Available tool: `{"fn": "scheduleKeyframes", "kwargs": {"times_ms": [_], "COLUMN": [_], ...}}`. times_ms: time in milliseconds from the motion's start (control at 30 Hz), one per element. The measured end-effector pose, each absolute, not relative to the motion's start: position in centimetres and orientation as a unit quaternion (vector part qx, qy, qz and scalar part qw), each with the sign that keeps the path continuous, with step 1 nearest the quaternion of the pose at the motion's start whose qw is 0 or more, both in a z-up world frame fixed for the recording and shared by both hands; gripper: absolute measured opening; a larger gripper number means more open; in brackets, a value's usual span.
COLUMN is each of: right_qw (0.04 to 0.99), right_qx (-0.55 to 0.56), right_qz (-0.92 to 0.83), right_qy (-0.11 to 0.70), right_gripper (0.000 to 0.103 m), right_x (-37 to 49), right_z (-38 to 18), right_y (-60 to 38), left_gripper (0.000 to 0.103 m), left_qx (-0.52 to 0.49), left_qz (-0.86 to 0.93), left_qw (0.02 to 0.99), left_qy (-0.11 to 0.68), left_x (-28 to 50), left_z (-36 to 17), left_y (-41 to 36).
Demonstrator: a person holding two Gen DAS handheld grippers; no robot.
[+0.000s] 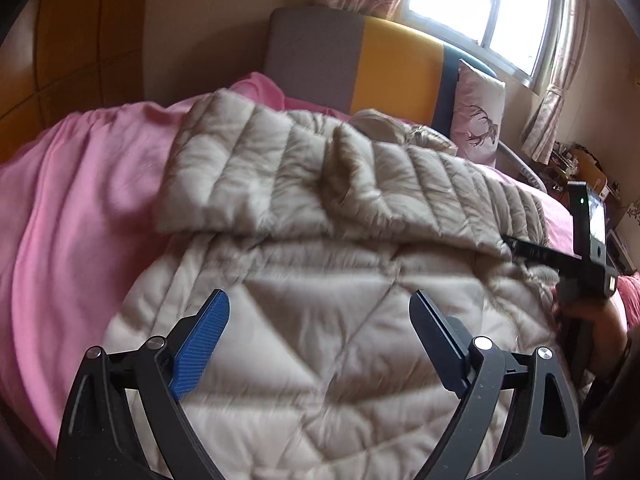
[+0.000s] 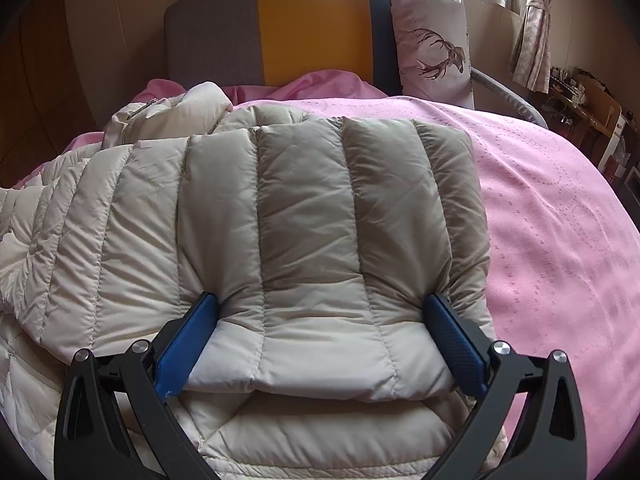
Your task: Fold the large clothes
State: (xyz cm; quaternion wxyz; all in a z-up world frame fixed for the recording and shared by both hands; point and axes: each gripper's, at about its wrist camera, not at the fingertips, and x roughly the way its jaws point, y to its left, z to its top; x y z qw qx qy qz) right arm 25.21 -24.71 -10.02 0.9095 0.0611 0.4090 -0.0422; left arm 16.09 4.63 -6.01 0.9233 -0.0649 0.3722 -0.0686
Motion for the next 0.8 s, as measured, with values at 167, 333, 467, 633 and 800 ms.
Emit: {"fn": "scheduleKeyframes", "kwargs": {"times_ms": [167,333,467,633,800], "right_qw": [0.910,0.903,0.903,0.917,0.907], "right_qx": [0.061,0.054,0.055,0.095,0.155], "right_qz": [-0.043,-0.041,-0.041,0.006,0.090], "right_qy": [0.409,0.424,0.424,0.387,0.382], "right_gripper": [0.101,0.101,0.101,0.101,0.101], "right_x": [25.2,25.6,24.6,20.0,14.4], "right_z": [-9.9,-9.6,-7.0,-3.8,-2.9], "right_y": [-24.8,-24.9,-25.6,-29.0,-33.6], "left_gripper": [0.090,0.090,0.090,0.090,0.090], "left_qx": [-0.069,-0.074,-0.091,-0.099,-0.120], "left_qz": [-0.044,-0.018,-0.025,-0.023,-0.040], "left_qw": [0.919,0.922,0.921,0.925,0.915], "left_qy": [0.386,0.380,0.377,0.367,0.383], "left_x": [14.1,11.4,9.9,8.2,7.2], "left_z": [-7.0,-7.1,-6.5,-6.4,-7.6], "left_y": [7.2,10.1,11.6,13.1,14.7]}}
